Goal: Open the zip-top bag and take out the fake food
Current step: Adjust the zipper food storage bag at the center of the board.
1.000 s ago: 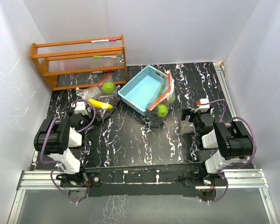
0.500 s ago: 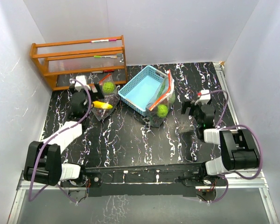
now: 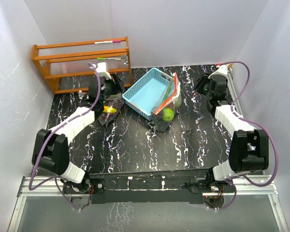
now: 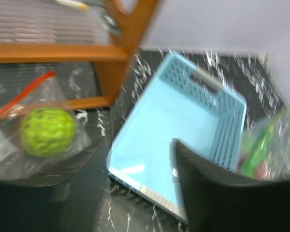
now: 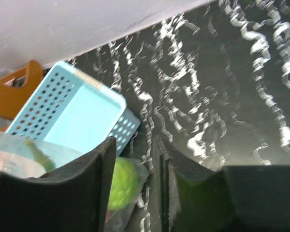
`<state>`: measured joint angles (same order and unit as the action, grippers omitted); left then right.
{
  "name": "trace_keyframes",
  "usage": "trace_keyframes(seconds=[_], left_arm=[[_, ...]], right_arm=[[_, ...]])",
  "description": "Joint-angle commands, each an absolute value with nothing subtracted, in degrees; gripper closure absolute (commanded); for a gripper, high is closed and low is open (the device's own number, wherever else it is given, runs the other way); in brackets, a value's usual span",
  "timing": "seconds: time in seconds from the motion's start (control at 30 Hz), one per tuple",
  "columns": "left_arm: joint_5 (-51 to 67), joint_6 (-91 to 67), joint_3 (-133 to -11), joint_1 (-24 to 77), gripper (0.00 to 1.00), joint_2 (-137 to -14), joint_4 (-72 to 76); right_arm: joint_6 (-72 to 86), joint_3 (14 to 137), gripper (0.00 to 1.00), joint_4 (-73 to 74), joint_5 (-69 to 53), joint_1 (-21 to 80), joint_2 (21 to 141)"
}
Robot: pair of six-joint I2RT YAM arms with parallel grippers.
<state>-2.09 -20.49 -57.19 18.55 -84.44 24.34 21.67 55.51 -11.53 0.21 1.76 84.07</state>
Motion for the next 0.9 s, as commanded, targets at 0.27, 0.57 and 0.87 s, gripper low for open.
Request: trace_keyframes(seconds=[0.27, 0.57, 0.87], left_arm=[[11.65, -13.29, -72.89, 32.37, 0.45, -94.05, 12.23], [13.79, -18.46, -68.27, 32.97, 0.08, -92.27, 17.35], [16.35, -18.27, -65.73, 33.13, 0.20, -89.06, 16.35]], right_arm=[[16.91, 62.12, 0.18, -7.94, 3.12, 19.19, 80.49], [13.32, 64.23, 0.16, -7.10, 11.96, 27.25, 82.14], [11.44, 70.46, 0.50, -6.52, 16.09, 26.43, 87.88]])
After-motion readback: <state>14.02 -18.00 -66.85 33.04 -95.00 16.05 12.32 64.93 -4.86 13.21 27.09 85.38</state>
